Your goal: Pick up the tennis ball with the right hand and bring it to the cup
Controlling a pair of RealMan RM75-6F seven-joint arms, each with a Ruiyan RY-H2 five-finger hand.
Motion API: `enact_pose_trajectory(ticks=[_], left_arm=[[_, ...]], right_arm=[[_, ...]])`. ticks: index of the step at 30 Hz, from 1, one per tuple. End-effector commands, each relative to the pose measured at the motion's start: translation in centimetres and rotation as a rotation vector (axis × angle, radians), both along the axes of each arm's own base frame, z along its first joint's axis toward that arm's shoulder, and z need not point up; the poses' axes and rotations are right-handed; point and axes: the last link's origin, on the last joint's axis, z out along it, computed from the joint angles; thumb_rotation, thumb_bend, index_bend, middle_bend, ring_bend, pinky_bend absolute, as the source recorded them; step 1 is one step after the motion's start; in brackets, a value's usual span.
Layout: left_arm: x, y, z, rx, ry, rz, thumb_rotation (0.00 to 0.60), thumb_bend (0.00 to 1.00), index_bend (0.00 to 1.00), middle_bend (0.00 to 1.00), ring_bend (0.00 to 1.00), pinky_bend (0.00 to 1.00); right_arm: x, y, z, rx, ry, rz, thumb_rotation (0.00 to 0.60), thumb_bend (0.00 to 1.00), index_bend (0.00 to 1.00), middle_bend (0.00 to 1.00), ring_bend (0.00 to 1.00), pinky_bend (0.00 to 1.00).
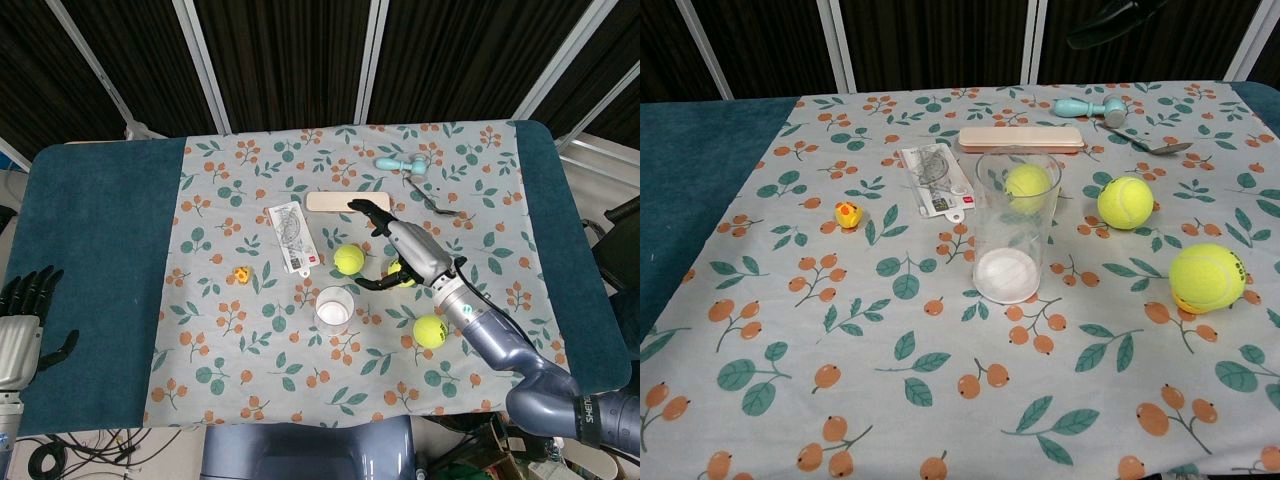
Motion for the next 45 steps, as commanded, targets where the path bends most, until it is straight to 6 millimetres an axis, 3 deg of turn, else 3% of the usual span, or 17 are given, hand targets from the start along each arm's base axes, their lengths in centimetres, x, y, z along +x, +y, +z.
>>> enact_pose_trajectory(ticks=[1, 29, 38, 45], left_arm=[[0.0, 0.0, 0.0, -0.001, 0.001, 0.0, 0.6, 0.31, 0.03, 0.03, 0.0, 0.0], [-0.1, 0.0, 0.1, 0.007, 0.005, 0.007, 0.6, 0.31, 0.03, 0.03, 0.0, 0.0], [-0.2, 0.0, 0.2, 0.012, 0.004, 0.015, 0.6, 0.31, 0.03, 0.03, 0.0, 0.0], [-0.1, 0.1, 0.2, 0.015, -0.003, 0.014, 0.6, 0.31, 0.03, 0.03, 0.0, 0.0]], right_arm=[[-0.1, 0.0, 0.1, -0.004, -0.001, -0.006, 0.6, 0.11, 0.0, 0.0, 0.08, 0.24], [-1.5, 0.0, 0.9, -0.063, 0.047, -0.009, 0.6, 0.11, 0.0, 0.0, 0.08, 0.24], [-3.9, 0.7, 2.3, -0.181, 0.296, 0.015, 0.6, 0.11, 0.0, 0.0, 0.08, 0.24], [-8.1, 3.3, 3.1, -0.2, 0.438, -0.039, 0.6, 0.11, 0.0, 0.0, 0.08, 0.24]])
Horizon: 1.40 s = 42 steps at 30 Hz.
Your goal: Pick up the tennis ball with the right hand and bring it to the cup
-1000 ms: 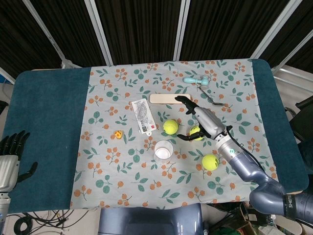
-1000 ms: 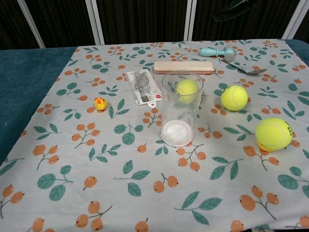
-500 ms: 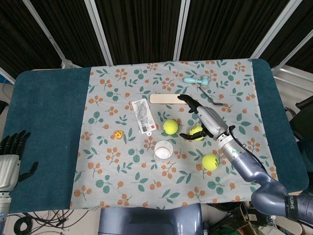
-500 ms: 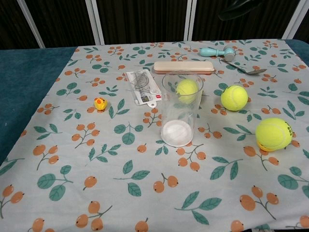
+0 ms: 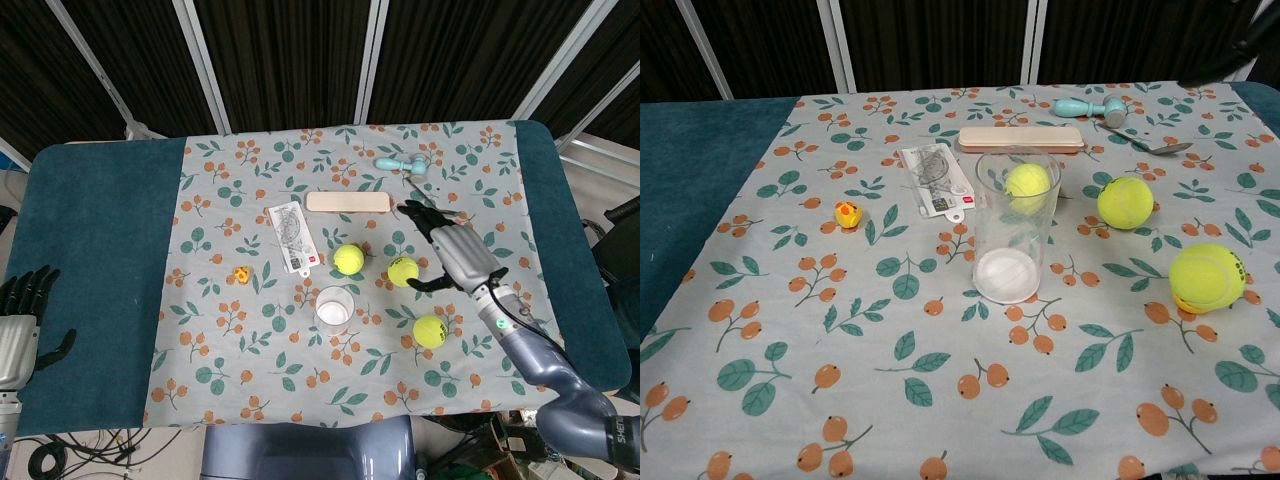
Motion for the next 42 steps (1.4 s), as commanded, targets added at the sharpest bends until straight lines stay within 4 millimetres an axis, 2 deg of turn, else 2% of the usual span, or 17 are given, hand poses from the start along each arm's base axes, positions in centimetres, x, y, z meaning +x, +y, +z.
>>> enact_pose_trajectory(ticks=[1, 8, 12, 16, 21, 26, 32, 42], left_arm=[[0.0, 0.0, 0.0, 0.002, -0.003, 0.001, 0.6, 0.31, 0.03, 0.03, 0.0, 0.0], [-0.1, 0.1, 0.1, 0.005, -0.006, 0.007, 0.6, 0.31, 0.03, 0.03, 0.0, 0.0], [-0.1, 0.1, 0.1, 0.006, -0.006, 0.01, 0.6, 0.31, 0.03, 0.03, 0.0, 0.0], [-0.1, 0.0, 0.0, 0.003, -0.004, 0.01, 0.6, 0.31, 0.03, 0.03, 0.0, 0.0], [0.0, -0.1, 0.1, 0.007, -0.003, 0.008, 0.6, 0.31, 0.03, 0.03, 0.0, 0.0], [-0.1, -0.1, 0.2, 0.013, -0.004, 0.018, 0.6, 0.31, 0.03, 0.03, 0.0, 0.0], [-0.2, 0.0, 0.4, 0.017, -0.006, 0.019, 0.6, 0.31, 0.03, 0.03, 0.0, 0.0], [-0.3, 0.0, 0.3, 0.012, -0.002, 0.02, 0.6, 0.31, 0.03, 0.03, 0.0, 0.0]], right_arm=[[-2.4, 1.8, 0.4, -0.011, 0.073, -0.032, 0.6, 0.11, 0.0, 0.0, 0.08, 0.24], [-6.0, 5.8, -0.8, 0.035, 0.148, -0.068, 0.6, 0.11, 0.0, 0.0, 0.08, 0.24], [-7.3, 8.2, -2.3, 0.074, 0.161, -0.058, 0.6, 0.11, 0.0, 0.0, 0.08, 0.24], [-7.7, 9.5, -4.2, 0.11, 0.16, -0.039, 0.6, 0.11, 0.0, 0.0, 0.08, 0.24], [-7.6, 9.8, -6.8, 0.145, 0.172, -0.004, 0.6, 0.11, 0.0, 0.0, 0.08, 0.24], [-7.2, 9.1, -8.7, 0.115, 0.219, 0.049, 0.6, 0.11, 0.0, 0.0, 0.08, 0.24], [-7.4, 8.3, -9.7, 0.089, 0.275, 0.054, 0.6, 0.11, 0.0, 0.0, 0.08, 0.24], [-9.2, 8.2, -9.5, 0.062, 0.413, 0.033, 0.6, 0.11, 0.0, 0.0, 0.08, 0.24]])
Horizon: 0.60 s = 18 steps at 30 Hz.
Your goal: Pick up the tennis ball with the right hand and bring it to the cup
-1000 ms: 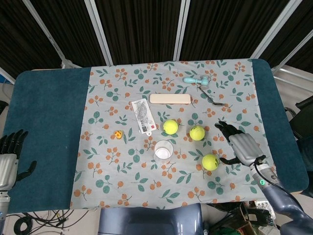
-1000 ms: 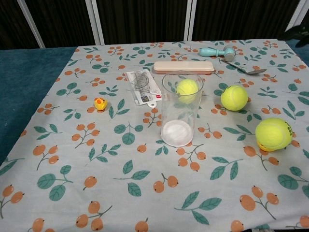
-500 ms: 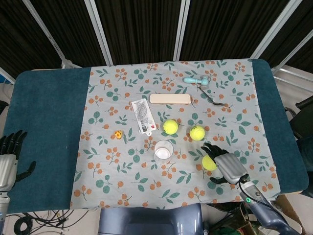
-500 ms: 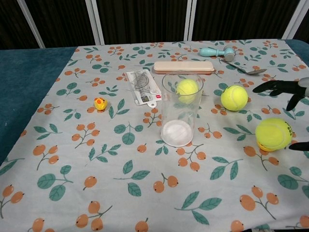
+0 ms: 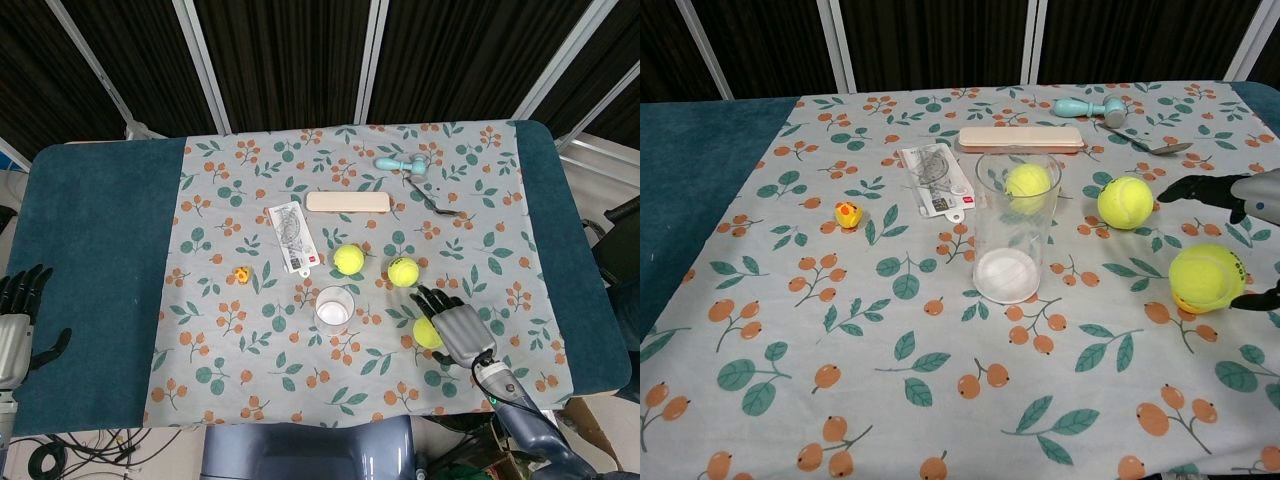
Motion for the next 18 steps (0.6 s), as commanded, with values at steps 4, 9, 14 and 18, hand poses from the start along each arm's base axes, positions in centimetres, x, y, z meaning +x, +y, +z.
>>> enact_pose_trajectory(ticks=[4, 9, 14, 18], left_arm=[[0.0, 0.0, -0.1, 0.0, 0.003, 0.001, 0.6, 0.31, 0.03, 0.03, 0.0, 0.0], [0.0, 0.0, -0.1, 0.002, 0.005, 0.003, 0.6, 0.31, 0.03, 0.03, 0.0, 0.0], [-0.1, 0.0, 0.0, 0.004, 0.005, 0.012, 0.6, 0.31, 0.03, 0.03, 0.0, 0.0], [-0.1, 0.0, 0.0, 0.006, 0.006, 0.014, 0.6, 0.31, 0.03, 0.03, 0.0, 0.0]], right_arm=[[-0.8, 0.1, -0.1, -0.001, 0.02, -0.024, 0.6, 0.11, 0.0, 0.01, 0.08, 0.24], [-1.1, 0.1, -0.4, -0.006, 0.012, -0.034, 0.6, 0.11, 0.0, 0.08, 0.16, 0.24], [-1.3, 0.0, -1.0, -0.011, 0.006, -0.026, 0.6, 0.15, 0.05, 0.13, 0.2, 0.24], [-1.1, 0.0, -1.4, -0.011, -0.002, -0.007, 0.6, 0.17, 0.14, 0.19, 0.27, 0.25]])
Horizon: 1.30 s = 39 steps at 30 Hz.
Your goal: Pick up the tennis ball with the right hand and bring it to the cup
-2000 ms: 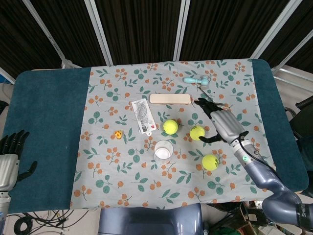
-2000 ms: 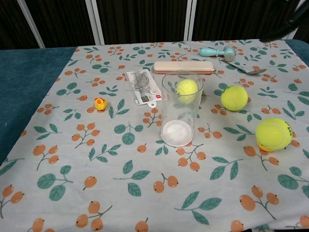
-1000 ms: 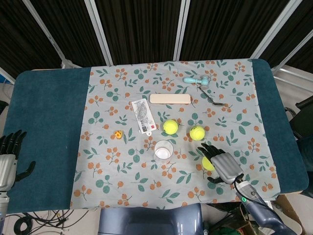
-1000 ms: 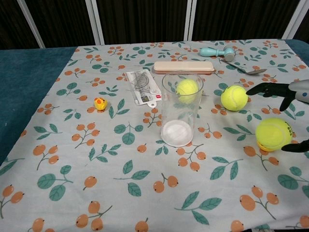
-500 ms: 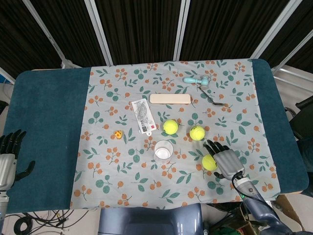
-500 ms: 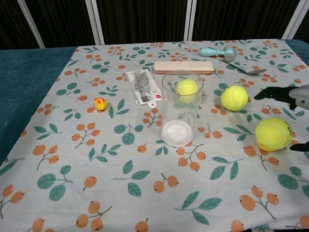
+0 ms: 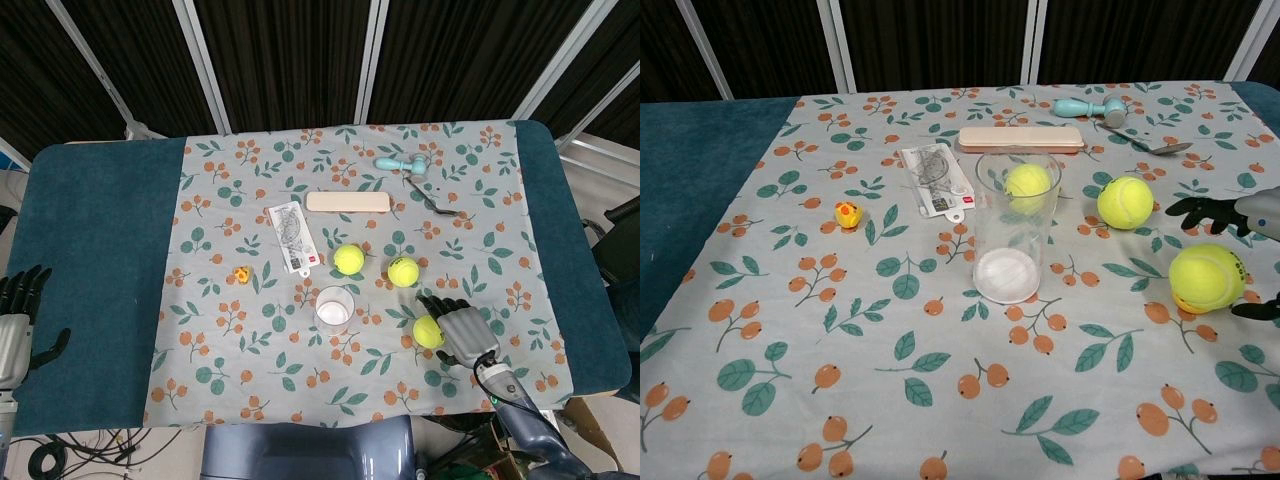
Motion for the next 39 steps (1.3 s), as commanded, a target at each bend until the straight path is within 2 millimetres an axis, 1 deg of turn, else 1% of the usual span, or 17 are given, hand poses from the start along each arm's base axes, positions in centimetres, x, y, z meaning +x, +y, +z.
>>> enact_pose_trajectory(ticks=[1, 5, 8, 10, 11, 13, 16, 20, 23, 26, 27, 28, 29, 31, 35, 39], left_arm=[[0.0, 0.0, 0.0, -0.001, 0.001, 0.002, 0.6, 0.31, 0.03, 0.03, 0.0, 0.0], [-0.1, 0.0, 0.0, 0.0, 0.003, 0.004, 0.6, 0.31, 0.03, 0.03, 0.0, 0.0], [-0.1, 0.0, 0.0, 0.002, 0.003, 0.007, 0.6, 0.31, 0.03, 0.03, 0.0, 0.0], [-0.1, 0.0, 0.0, 0.003, 0.003, 0.009, 0.6, 0.31, 0.03, 0.03, 0.0, 0.0], [-0.1, 0.0, 0.0, 0.004, 0.002, 0.009, 0.6, 0.31, 0.03, 0.03, 0.0, 0.0], [-0.1, 0.0, 0.0, 0.004, 0.002, 0.009, 0.6, 0.31, 0.03, 0.03, 0.0, 0.0], [-0.1, 0.0, 0.0, 0.004, 0.001, 0.009, 0.6, 0.31, 0.03, 0.03, 0.0, 0.0], [0.0, 0.0, 0.0, 0.007, 0.0, 0.006, 0.6, 0.31, 0.03, 0.03, 0.0, 0.0], [0.0, 0.0, 0.0, 0.008, -0.002, 0.007, 0.6, 0.31, 0.03, 0.03, 0.0, 0.0], [0.0, 0.0, 0.0, 0.007, -0.002, 0.006, 0.6, 0.31, 0.03, 0.03, 0.0, 0.0], [0.0, 0.0, 0.0, 0.007, -0.002, 0.006, 0.6, 0.31, 0.03, 0.03, 0.0, 0.0], [0.0, 0.0, 0.0, 0.007, -0.002, 0.006, 0.6, 0.31, 0.03, 0.03, 0.0, 0.0], [0.0, 0.0, 0.0, 0.007, -0.002, 0.006, 0.6, 0.31, 0.03, 0.03, 0.0, 0.0], [0.0, 0.0, 0.0, 0.007, -0.002, 0.006, 0.6, 0.31, 0.03, 0.03, 0.0, 0.0], [0.0, 0.0, 0.0, 0.006, -0.003, 0.005, 0.6, 0.31, 0.03, 0.03, 0.0, 0.0], [0.1, 0.0, 0.0, 0.008, -0.006, 0.003, 0.6, 0.31, 0.03, 0.03, 0.0, 0.0]], right_arm=[[0.2, -0.1, -0.3, -0.005, -0.008, 0.016, 0.6, 0.18, 0.17, 0.21, 0.3, 0.26], [0.3, -0.1, -0.7, -0.003, -0.016, 0.026, 0.6, 0.22, 0.28, 0.27, 0.36, 0.29], [0.3, -0.1, -1.0, 0.003, -0.016, 0.033, 0.6, 0.27, 0.38, 0.32, 0.42, 0.36], [0.4, -0.1, -0.9, -0.003, -0.022, 0.04, 0.6, 0.32, 0.47, 0.37, 0.48, 0.42], [0.5, -0.1, -0.8, -0.012, -0.033, 0.048, 0.6, 0.33, 0.49, 0.38, 0.49, 0.43], [0.7, -0.2, -0.7, -0.024, -0.054, 0.057, 0.6, 0.35, 0.52, 0.39, 0.5, 0.44], [1.0, -0.2, -0.2, -0.036, -0.074, 0.069, 0.6, 0.35, 0.53, 0.39, 0.5, 0.44], [2.0, -0.6, 1.0, -0.073, -0.117, 0.086, 0.6, 0.35, 0.53, 0.4, 0.5, 0.44], [3.2, -1.1, 2.7, -0.116, -0.166, 0.105, 0.6, 0.35, 0.53, 0.4, 0.5, 0.44], [5.2, -1.9, 4.8, -0.162, -0.197, 0.158, 0.6, 0.35, 0.53, 0.4, 0.5, 0.44], [5.6, -2.1, 5.1, -0.168, -0.201, 0.17, 0.6, 0.35, 0.53, 0.4, 0.5, 0.44], [6.3, -2.3, 5.7, -0.174, -0.205, 0.19, 0.6, 0.35, 0.53, 0.4, 0.5, 0.44], [7.5, -2.6, 6.6, -0.183, -0.218, 0.218, 0.6, 0.35, 0.53, 0.4, 0.5, 0.44], [9.1, -3.0, 7.5, -0.182, -0.241, 0.24, 0.6, 0.35, 0.53, 0.4, 0.5, 0.44], [12.0, -3.8, 8.4, -0.155, -0.326, 0.248, 0.6, 0.35, 0.53, 0.4, 0.5, 0.44], [14.4, -4.4, 8.3, -0.111, -0.404, 0.244, 0.6, 0.36, 0.53, 0.4, 0.5, 0.44]])
